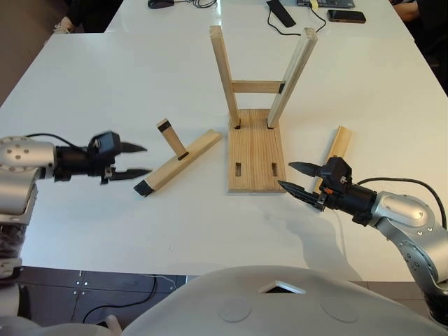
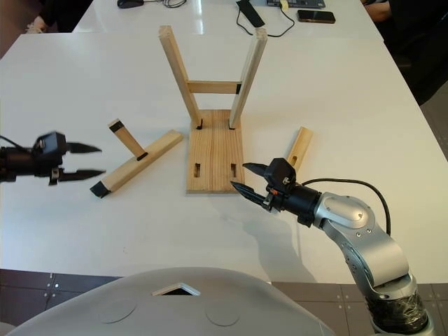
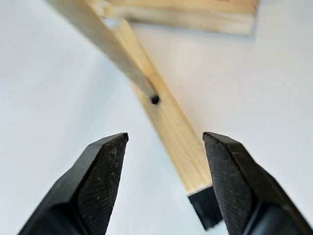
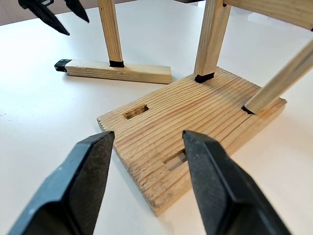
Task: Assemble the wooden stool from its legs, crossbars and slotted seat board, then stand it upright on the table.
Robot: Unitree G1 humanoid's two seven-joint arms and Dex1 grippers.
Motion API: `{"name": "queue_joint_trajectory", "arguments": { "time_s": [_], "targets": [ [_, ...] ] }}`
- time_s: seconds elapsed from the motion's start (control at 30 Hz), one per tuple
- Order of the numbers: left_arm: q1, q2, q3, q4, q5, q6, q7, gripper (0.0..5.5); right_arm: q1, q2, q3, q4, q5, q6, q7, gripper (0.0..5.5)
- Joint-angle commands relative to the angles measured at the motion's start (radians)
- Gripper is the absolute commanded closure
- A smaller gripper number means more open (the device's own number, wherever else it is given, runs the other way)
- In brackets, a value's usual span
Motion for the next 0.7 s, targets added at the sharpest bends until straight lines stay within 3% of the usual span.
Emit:
{"name": "queue_joint_trajectory", "arguments": {
  "time_s": [0.03, 0.17, 0.33, 0.67, 0.7],
  "targets": [
    [0.001, -0.066, -0.038, -0.034, 0.003, 0.140, 0.086, 2.36, -0.002, -0.008, -0.005, -0.013, -0.008, -0.004, -0.002, 2.93],
    [0.074, -0.081, -0.033, -0.114, -0.022, 0.266, 0.126, 1.78, -0.010, -0.019, -0.010, -0.004, -0.003, -0.003, 0.013, 2.93],
    [0.063, -0.121, -0.077, -0.104, 0.031, 0.299, 0.192, 1.78, -0.022, -0.017, -0.003, -0.001, -0.005, 0.001, 0.014, 2.93],
    [0.080, -0.174, -0.190, -0.007, 0.153, 0.191, 0.233, 1.78, -0.041, -0.015, 0.020, 0.008, -0.011, 0.005, 0.021, 2.93],
    [0.068, -0.189, -0.191, 0.007, 0.154, 0.188, 0.245, 1.97, -0.042, -0.016, 0.022, 0.008, -0.011, 0.005, 0.022, 2.93]
  ]
}}
